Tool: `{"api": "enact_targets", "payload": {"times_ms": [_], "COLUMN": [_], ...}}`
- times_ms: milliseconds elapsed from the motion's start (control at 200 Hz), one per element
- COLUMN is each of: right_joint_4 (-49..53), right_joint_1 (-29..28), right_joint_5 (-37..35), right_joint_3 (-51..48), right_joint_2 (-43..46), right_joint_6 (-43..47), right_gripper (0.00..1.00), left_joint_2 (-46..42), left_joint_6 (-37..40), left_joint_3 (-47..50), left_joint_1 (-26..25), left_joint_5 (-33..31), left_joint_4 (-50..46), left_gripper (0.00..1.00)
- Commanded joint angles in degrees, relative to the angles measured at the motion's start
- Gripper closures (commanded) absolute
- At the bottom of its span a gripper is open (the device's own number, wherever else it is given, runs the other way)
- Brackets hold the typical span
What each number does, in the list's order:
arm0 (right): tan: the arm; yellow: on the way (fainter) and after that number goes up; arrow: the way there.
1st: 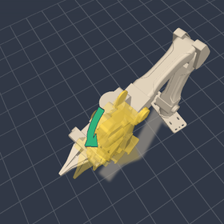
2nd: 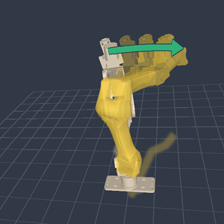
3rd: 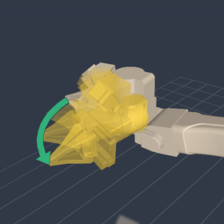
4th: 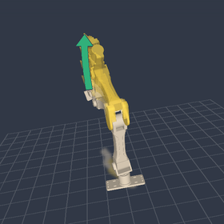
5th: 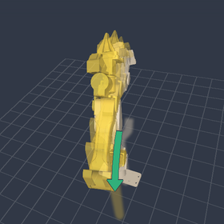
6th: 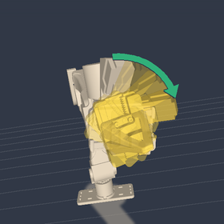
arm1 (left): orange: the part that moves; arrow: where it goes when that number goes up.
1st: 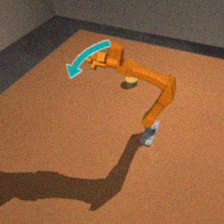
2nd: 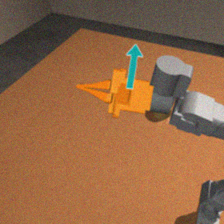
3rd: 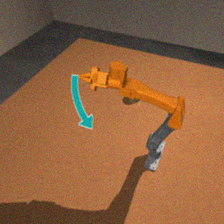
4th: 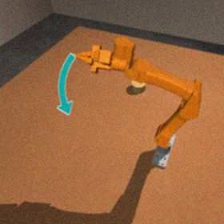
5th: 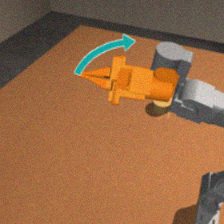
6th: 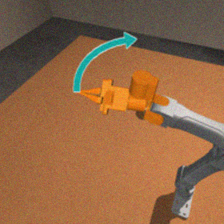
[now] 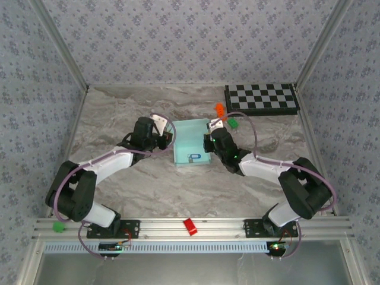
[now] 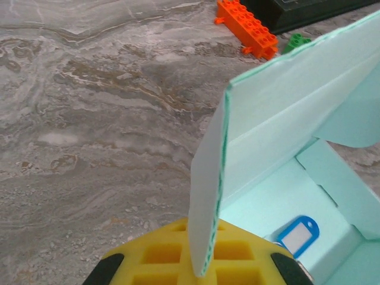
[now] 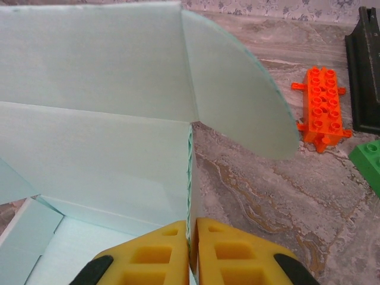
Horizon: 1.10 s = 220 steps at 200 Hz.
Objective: Fold the paper box
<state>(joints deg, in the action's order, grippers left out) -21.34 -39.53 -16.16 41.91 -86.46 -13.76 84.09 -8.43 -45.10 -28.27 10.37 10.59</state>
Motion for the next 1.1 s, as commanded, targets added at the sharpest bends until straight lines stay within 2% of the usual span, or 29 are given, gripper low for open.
{"api": "enact_targets", "payload": {"times_ms": [0,315,670,985,1094], "right_joint_4": [-4.4,-11.3,-14.3,-17.7,-19.1], "right_joint_1": [-0.9,-0.4,-0.2,-0.7,-1.4], "right_joint_5": [-0.7,0.3,0.3,-1.3,-3.1], "right_joint_3": [0.2,1.6,3.0,4.0,4.0], "right_joint_2": [-2.3,-7.0,-8.5,-11.5,-12.3], "right_joint_6": [-1.3,1.2,2.8,1.8,1.9], "right_gripper": [0.89,0.9,0.91,0.91,0.91], "left_joint_2": [1.6,5.4,3.8,5.0,5.0], "left_joint_6": [0.7,3.8,4.6,1.4,0.3], "left_joint_3": [-2.6,-6.0,-3.6,-1.4,-0.6], "left_joint_1": [-0.7,-0.7,-1.0,-1.8,-2.3], "left_joint_5": [-2.0,-5.0,-6.0,-7.8,-9.2], "left_joint_4": [3.2,6.0,10.6,15.2,16.4], "left_gripper": [0.98,1.0,1.0,0.99,0.95]}}
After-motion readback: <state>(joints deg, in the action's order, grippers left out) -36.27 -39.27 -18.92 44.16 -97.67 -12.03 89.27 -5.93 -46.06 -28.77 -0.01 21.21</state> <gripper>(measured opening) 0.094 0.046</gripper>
